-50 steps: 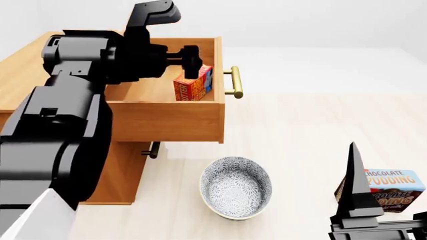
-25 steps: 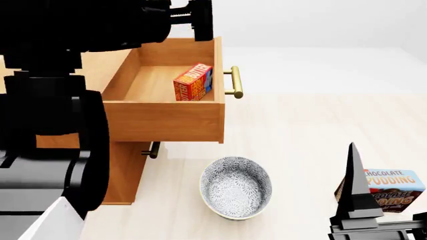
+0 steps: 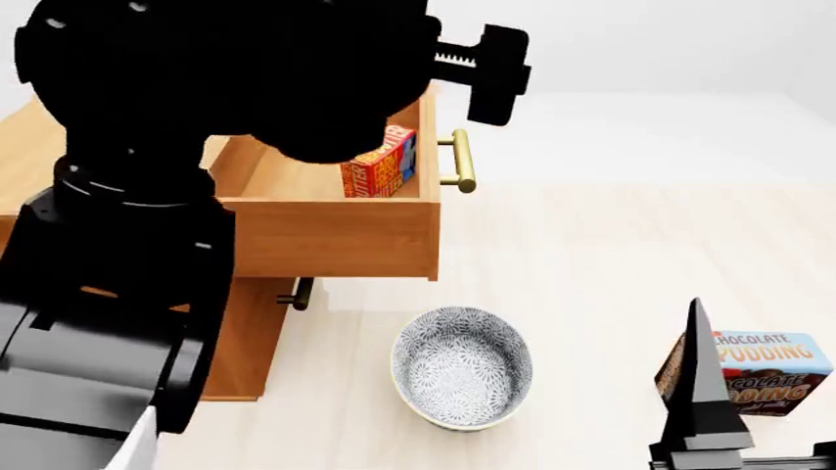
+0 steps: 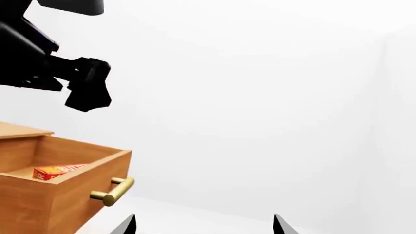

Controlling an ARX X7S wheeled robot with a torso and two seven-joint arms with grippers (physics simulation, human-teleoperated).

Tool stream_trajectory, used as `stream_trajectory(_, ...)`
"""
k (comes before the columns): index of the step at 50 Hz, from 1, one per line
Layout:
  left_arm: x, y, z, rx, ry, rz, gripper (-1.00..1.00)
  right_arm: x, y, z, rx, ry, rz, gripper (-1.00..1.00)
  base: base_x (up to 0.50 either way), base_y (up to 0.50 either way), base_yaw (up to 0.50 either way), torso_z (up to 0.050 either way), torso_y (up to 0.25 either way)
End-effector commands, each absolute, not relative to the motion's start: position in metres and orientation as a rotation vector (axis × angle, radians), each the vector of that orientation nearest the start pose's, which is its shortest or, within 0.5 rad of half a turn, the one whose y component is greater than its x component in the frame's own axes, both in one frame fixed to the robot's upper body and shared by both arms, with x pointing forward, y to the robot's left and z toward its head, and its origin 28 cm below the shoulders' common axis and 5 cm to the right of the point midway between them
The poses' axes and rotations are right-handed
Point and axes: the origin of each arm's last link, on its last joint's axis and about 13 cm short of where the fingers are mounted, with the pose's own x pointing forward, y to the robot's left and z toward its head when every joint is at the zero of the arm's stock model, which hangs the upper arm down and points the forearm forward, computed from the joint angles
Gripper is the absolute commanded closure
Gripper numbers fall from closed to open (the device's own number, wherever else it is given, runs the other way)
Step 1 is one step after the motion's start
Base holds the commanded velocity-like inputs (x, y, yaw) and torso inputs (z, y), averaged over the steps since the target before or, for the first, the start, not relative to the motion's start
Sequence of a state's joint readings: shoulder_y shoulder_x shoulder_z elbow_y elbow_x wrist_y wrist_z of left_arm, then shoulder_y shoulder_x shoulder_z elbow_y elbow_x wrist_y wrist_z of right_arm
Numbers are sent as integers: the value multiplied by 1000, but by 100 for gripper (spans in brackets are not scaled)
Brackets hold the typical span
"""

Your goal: Put the butter at the back in the top drawer of the cabinet and close it.

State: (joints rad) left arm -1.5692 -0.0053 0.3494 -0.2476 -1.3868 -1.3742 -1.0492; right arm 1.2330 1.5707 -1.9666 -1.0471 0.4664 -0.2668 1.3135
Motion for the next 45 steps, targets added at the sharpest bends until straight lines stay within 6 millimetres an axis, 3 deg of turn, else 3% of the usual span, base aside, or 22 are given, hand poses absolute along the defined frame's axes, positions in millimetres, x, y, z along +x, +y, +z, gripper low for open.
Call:
stream_trajectory(1, 267, 70, 355, 212, 220, -211, -100, 85, -150, 191, -213, -375, -25, -100, 0, 0, 0, 0, 0)
stream_trajectory(11, 246, 40, 328, 284, 200, -244, -100, 80, -150, 187, -214, -373, -30, -100, 0, 0, 0, 0, 0)
stream_trajectory(25, 240, 15, 307, 327, 221, -270, -100, 74, -150, 183, -214, -378, -36, -100, 0, 0, 0, 0, 0)
stream_trajectory(45, 245, 11, 293, 392, 212, -233, -100, 70, -150, 181, -206, -372, -49, -100, 0, 0, 0, 0, 0)
